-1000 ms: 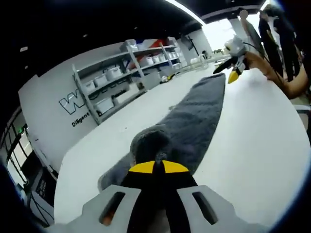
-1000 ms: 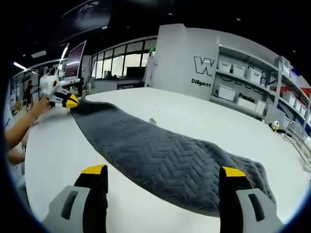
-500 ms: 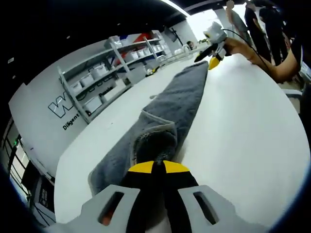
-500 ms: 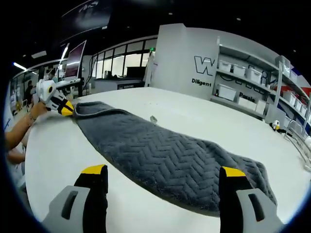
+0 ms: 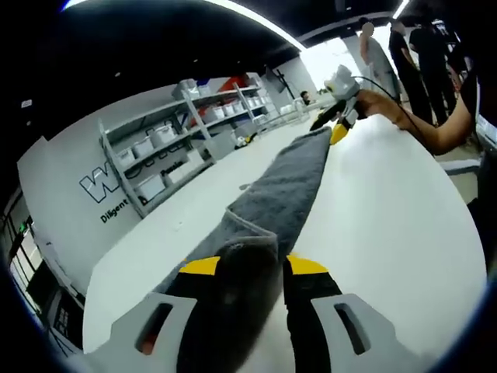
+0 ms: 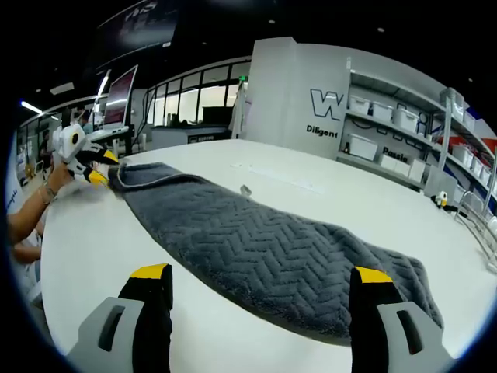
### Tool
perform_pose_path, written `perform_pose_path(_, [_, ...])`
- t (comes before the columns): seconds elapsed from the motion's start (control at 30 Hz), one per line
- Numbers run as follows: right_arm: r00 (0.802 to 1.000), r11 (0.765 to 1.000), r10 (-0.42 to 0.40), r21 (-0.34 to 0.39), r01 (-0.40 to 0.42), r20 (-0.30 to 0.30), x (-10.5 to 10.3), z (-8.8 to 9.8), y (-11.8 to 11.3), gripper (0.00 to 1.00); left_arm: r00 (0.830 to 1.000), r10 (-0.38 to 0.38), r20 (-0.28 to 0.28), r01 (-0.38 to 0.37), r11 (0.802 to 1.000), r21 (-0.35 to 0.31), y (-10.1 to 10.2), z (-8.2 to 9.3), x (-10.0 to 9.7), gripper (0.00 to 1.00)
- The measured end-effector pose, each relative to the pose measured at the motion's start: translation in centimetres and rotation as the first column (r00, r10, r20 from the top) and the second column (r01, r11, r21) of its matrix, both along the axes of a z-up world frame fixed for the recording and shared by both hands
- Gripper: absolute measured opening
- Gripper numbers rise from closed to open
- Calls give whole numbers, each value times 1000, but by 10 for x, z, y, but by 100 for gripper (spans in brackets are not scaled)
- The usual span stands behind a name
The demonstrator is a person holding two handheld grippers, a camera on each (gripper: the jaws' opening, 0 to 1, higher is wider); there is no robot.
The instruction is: Open the folded towel by lifting each exposed corner and separating the folded layers until the towel lies flat within the target outline without major curled edges
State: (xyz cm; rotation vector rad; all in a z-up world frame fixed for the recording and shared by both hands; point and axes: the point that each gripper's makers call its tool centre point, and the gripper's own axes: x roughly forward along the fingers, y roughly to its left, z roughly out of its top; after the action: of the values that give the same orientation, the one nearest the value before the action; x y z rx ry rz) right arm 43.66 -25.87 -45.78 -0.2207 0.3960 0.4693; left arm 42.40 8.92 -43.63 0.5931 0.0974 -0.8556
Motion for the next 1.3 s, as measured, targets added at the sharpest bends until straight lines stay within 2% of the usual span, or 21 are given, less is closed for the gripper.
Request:
perform_pose_path(0.1, [1000, 1000, 0, -1, 0, -1, 1, 0, 0, 96, 1000, 0, 17, 0, 1000, 9, -1, 4, 0, 40])
perform_pose_path(0.23, [1000, 1000, 3, -1, -3, -4, 3, 0, -1, 96, 1000, 6, -20, -6, 1000, 14, -2, 1, 11, 54])
perform_pose_path(0.3, [1000, 1000, 3, -1, -3, -5, 2, 0, -1, 96, 999, 10, -32, -9, 1000, 18, -2, 0, 14, 55])
perform_pose_path(0.43, [1000, 1000, 3, 1, -3, -7, 2, 0, -1, 96, 994, -13, -104, 14, 1000, 13, -9, -8, 24, 55])
perform_pose_path(0.53, [1000, 1000, 7, 2, -7, -10, 2, -1, 0, 96, 990, -23, -137, 27, 999, 30, -13, -14, 29, 54])
perform_pose_path(0.57, [1000, 1000, 9, 3, -9, -11, 2, -1, 0, 96, 988, -31, -150, 36, 999, 33, -15, -16, 28, 52])
perform_pose_path(0.7, [1000, 1000, 12, 5, -12, -12, 3, 0, 0, 96, 985, -66, -160, 73, 997, 35, -18, -16, 21, 32])
perform_pose_path(0.87, [1000, 1000, 14, 3, -14, -12, 2, 0, 1, 96, 985, -71, -156, 80, 996, 46, -17, -16, 13, 29])
perform_pose_path(1.1, [1000, 1000, 16, 2, -16, -19, 0, -3, 2, 95, 985, -80, -155, 88, 995, 48, -12, -19, 0, 19])
perform_pose_path(1.3, [1000, 1000, 17, 2, -17, -24, 1, -4, 2, 95, 985, -85, -148, 100, 990, 102, -9, -30, -12, 10])
